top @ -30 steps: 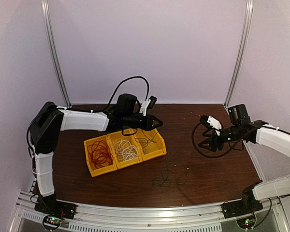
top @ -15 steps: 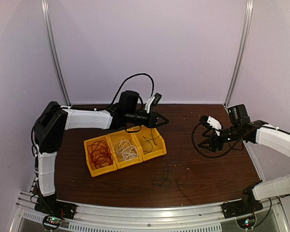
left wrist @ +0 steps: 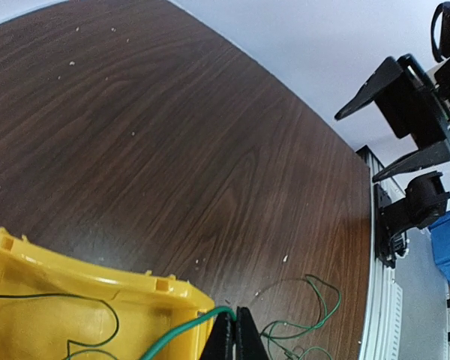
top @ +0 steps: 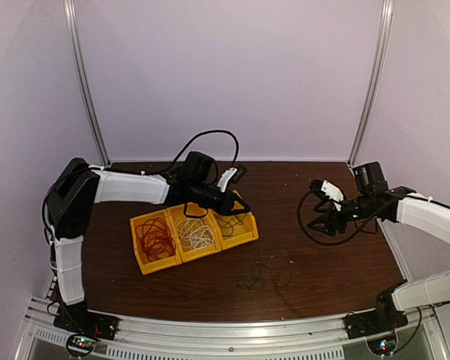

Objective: Untangle the cables
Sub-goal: Place the untangled cable in the bin.

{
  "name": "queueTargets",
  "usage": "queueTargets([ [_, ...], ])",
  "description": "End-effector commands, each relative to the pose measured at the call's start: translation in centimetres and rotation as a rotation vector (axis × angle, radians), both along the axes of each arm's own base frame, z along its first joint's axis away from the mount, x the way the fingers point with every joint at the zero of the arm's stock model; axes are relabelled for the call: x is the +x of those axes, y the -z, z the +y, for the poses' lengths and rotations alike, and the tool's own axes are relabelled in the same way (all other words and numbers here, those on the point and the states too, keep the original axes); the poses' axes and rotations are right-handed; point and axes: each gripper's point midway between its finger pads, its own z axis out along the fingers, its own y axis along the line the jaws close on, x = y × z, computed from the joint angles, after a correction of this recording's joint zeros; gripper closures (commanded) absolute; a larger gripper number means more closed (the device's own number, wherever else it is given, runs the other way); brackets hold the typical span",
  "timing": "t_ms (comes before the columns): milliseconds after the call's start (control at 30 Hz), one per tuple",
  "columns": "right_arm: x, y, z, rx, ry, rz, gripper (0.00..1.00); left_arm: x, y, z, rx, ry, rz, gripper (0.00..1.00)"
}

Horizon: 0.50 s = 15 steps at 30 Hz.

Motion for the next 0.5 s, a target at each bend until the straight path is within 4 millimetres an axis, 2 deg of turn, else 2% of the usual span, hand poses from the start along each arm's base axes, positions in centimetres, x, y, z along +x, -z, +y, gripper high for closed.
queueTargets([
  [0,0.1,0.4,-0.2,-0.014,-0.004,0.004,0.34,-0.2,-0.6,2.3,0.087,-0.025,-0.059,1.0],
  [267,-0.1,0.4,-0.2,-0.012,-0.009,0.005,0.34,-0.2,0.4,4.6,0.257,-0.067,-0.043,1.0],
  [467,-0.1,0.4,-0.1,-0.008,-0.013,0.009,0.34,1.6,1.9,7.1,0.503,-0.117,-0.082,1.0],
])
